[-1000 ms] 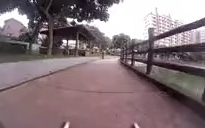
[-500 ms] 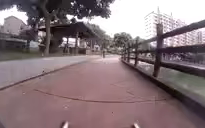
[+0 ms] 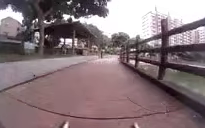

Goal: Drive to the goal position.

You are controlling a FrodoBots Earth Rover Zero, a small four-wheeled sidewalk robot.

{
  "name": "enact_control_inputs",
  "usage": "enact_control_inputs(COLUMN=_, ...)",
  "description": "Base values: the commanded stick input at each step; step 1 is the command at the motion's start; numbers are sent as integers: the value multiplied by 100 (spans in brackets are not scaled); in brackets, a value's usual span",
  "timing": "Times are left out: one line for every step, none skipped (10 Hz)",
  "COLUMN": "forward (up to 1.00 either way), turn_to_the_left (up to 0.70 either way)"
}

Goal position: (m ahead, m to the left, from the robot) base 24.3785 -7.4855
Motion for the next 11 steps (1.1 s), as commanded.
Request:
enact_control_inputs(forward=70, turn_to_the_left=0)
enact_control_inputs(forward=70, turn_to_the_left=0)
enact_control_inputs(forward=70, turn_to_the_left=0)
enact_control_inputs(forward=70, turn_to_the_left=0)
enact_control_inputs(forward=70, turn_to_the_left=0)
enact_control_inputs(forward=70, turn_to_the_left=0)
enact_control_inputs(forward=70, turn_to_the_left=0)
enact_control_inputs(forward=70, turn_to_the_left=0)
enact_control_inputs(forward=70, turn_to_the_left=0)
enact_control_inputs(forward=70, turn_to_the_left=-9)
enact_control_inputs(forward=70, turn_to_the_left=-19)
